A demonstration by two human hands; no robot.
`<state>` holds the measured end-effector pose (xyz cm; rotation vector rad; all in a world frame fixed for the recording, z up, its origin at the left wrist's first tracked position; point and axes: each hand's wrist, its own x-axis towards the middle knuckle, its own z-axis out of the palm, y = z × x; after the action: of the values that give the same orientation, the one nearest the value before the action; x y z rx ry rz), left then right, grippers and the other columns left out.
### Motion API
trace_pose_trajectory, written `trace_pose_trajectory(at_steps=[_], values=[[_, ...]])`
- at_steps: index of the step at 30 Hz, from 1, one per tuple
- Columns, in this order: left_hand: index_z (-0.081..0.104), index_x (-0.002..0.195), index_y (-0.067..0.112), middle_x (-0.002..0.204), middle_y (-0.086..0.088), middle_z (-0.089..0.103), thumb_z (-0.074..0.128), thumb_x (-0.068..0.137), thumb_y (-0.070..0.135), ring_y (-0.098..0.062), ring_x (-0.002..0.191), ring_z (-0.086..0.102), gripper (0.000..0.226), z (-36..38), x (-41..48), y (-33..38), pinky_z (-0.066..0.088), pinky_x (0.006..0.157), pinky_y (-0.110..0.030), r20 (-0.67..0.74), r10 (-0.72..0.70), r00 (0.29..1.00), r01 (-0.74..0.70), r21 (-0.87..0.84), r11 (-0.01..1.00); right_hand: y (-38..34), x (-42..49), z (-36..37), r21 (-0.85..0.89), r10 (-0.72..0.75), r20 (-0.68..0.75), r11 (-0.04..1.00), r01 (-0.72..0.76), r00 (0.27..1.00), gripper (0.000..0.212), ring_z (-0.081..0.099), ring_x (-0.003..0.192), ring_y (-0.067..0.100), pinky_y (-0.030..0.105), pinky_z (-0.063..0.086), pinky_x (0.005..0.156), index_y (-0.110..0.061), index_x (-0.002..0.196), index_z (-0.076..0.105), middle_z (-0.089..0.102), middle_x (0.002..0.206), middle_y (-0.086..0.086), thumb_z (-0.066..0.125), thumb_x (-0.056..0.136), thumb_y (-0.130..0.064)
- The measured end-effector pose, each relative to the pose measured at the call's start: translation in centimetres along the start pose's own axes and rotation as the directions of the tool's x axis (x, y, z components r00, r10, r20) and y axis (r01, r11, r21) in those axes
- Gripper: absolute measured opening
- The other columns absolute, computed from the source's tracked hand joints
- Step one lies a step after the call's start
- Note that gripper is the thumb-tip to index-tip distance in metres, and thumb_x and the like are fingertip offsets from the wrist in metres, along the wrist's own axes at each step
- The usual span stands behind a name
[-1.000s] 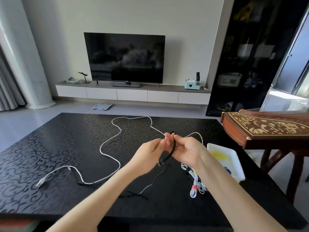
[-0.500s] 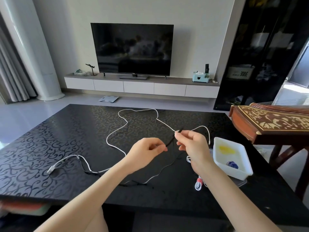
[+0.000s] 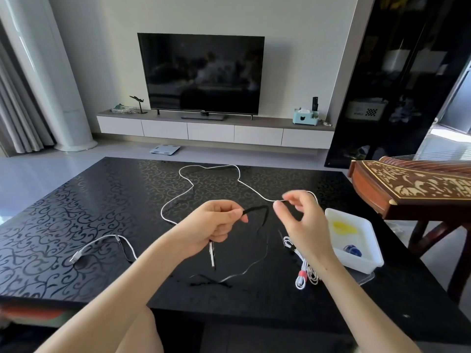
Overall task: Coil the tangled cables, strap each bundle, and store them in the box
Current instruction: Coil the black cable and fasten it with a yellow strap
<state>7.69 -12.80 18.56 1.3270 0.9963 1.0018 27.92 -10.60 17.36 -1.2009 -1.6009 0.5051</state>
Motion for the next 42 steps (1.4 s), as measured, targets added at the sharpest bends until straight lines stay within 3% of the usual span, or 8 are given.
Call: trace_pose_trajectory(at_steps=[4,11,17,21,26,35,39,42], values=[[0.065,0.088,0.009,0.045,0.009,0.028,0.055,0.090,0.017,-0.003,0.039,0.021,0.014,-0.2,-0.5,2.0,0.023,0.040,-0.016,0.186,0.083,0.979,-0.043,-0.212,0.976,-0.3,0.5,1.3,0.374,-0.010,0.454,0.910,-0.180,0.891,0.037,0.052,0.118,0.000,0.019,0.038,0.102,-0.026,0.124,0.054,0.060,0.125,-0.007,0.051,0.090,-0.037],[0.068,0.090,0.015,0.045,0.009,0.025,0.052,0.092,0.019,-0.003,0.037,0.020,0.017,-1.8,-0.8,3.0,0.020,0.037,-0.016,0.016,0.073,0.997,-0.065,-0.306,0.950,-0.5,-0.7,3.0,0.525,0.025,0.372,0.819,-0.232,0.928,0.025,0.058,0.057,0.015,0.028,0.051,0.064,-0.012,0.086,0.068,0.061,0.058,0.002,0.050,0.094,-0.027],[0.060,0.101,0.008,0.054,0.004,0.037,0.041,0.101,0.027,-0.006,0.041,0.028,0.027,-0.5,-0.3,0.4,0.015,0.037,-0.015,-0.206,-0.190,0.960,0.159,-0.157,0.975,-2.5,0.1,3.7,0.102,-0.005,0.201,0.995,-0.016,0.980,0.018,0.059,0.047,0.007,0.015,0.044,0.054,-0.017,0.085,0.055,0.065,0.052,-0.002,0.044,0.098,-0.022],[0.064,0.099,0.008,0.059,0.001,0.045,0.040,0.101,0.029,-0.007,0.043,0.037,0.031,0.7,0.1,-0.6,0.019,0.034,-0.014,-0.160,-0.252,0.955,0.213,-0.224,0.951,-3.6,0.9,3.7,-0.282,-0.034,0.237,0.954,0.102,0.971,0.032,0.050,0.055,0.014,0.029,0.037,0.061,-0.008,0.068,0.063,0.056,0.052,-0.002,0.050,0.092,-0.026],[0.073,0.081,0.017,0.063,0.003,0.047,0.042,0.101,0.026,-0.008,0.050,0.041,0.038,1.3,0.3,-1.7,0.022,0.036,-0.015,-0.115,-0.216,0.970,0.199,-0.146,0.969,-4.5,2.0,3.2,0.031,0.197,0.330,0.975,-0.219,0.923,0.026,0.050,0.043,0.008,0.020,0.044,0.047,-0.002,0.069,0.069,0.057,0.054,0.003,0.054,0.088,-0.011],[0.060,0.079,0.012,0.079,0.001,0.062,0.035,0.103,0.031,-0.016,0.085,0.058,0.039,2.2,1.0,-1.7,0.046,0.096,-0.039,-0.184,-0.051,0.982,0.053,0.009,0.999,-4.4,2.2,2.9,0.090,0.238,0.362,0.954,-0.287,0.901,0.030,0.043,0.037,0.003,0.012,0.036,0.041,0.003,0.056,0.062,0.053,0.044,0.000,0.061,0.084,-0.007],[0.047,0.070,0.011,0.068,-0.004,0.061,0.031,0.104,0.030,-0.021,0.060,0.063,0.041,2.4,1.2,-1.6,0.057,0.065,-0.035,-0.121,-0.086,0.989,0.055,-0.242,0.969,-3.8,2.6,3.2,0.060,0.176,0.337,0.976,-0.208,0.925,0.035,0.040,0.044,0.004,0.020,0.036,0.053,-0.002,0.055,0.058,0.047,0.050,0.000,0.063,0.086,-0.017],[0.041,0.072,0.014,0.055,0.004,0.043,0.031,0.103,0.034,-0.007,0.038,0.034,0.039,2.3,1.7,-1.7,0.034,0.037,-0.018,-0.170,-0.098,0.981,0.029,-0.365,0.931,-3.1,2.1,3.6,0.085,0.175,0.352,0.972,-0.218,0.919,0.030,0.051,0.050,0.003,0.020,0.042,0.057,-0.007,0.073,0.069,0.058,0.059,-0.002,0.058,0.091,-0.029]])
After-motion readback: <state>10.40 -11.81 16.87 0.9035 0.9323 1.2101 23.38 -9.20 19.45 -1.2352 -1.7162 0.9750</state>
